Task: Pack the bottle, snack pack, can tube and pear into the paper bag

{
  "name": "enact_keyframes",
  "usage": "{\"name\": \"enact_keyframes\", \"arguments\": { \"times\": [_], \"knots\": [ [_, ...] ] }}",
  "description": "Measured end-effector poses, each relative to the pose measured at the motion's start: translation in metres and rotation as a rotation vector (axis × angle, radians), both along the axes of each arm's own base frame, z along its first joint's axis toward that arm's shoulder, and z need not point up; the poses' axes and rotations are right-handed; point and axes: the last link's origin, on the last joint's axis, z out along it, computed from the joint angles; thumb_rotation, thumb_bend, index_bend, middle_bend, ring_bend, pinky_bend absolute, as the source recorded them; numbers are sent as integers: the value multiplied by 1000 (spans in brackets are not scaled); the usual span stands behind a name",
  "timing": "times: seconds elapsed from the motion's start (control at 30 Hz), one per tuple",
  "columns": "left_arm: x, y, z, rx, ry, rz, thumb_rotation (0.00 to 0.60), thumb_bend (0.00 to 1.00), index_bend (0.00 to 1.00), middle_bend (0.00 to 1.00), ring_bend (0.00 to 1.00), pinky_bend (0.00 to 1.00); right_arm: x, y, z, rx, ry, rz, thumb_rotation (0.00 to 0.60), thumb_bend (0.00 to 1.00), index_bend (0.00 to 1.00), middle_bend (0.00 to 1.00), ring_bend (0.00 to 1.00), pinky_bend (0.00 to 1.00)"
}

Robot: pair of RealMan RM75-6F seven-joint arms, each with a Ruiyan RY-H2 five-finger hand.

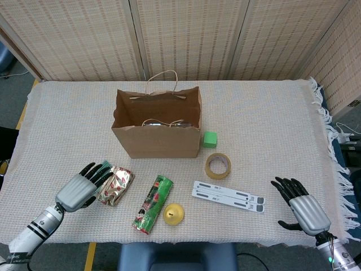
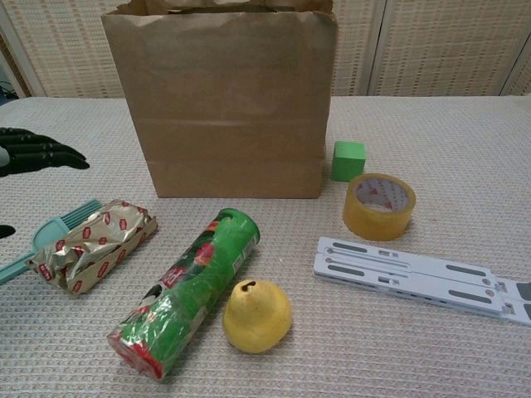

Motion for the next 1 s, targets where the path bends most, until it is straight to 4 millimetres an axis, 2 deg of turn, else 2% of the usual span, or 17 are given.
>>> {"name": "enact_keyframes", "arguments": {
  "times": [0.3,0.67,0.87,1.0],
  "knots": [
    [1,18,-36,-41,79,47,600,351,0,0,0,37,0,-1,0,14,1,-11,600,26,0,0,0,0],
    [9,38,-62,-77,146,48,600,351,0,0,0,36,-1,-2,0,22,5,-25,600,26,0,0,0,0],
    [19,36,-74,-111,161,13,600,351,0,0,0,36,-1,-2,0,21,11,-28,600,25,0,0,0,0],
    [26,35,-75,-102,125,2,600,351,0,0,0,38,-1,-2,0,21,16,-29,600,25,0,0,0,0]
  ]
}}
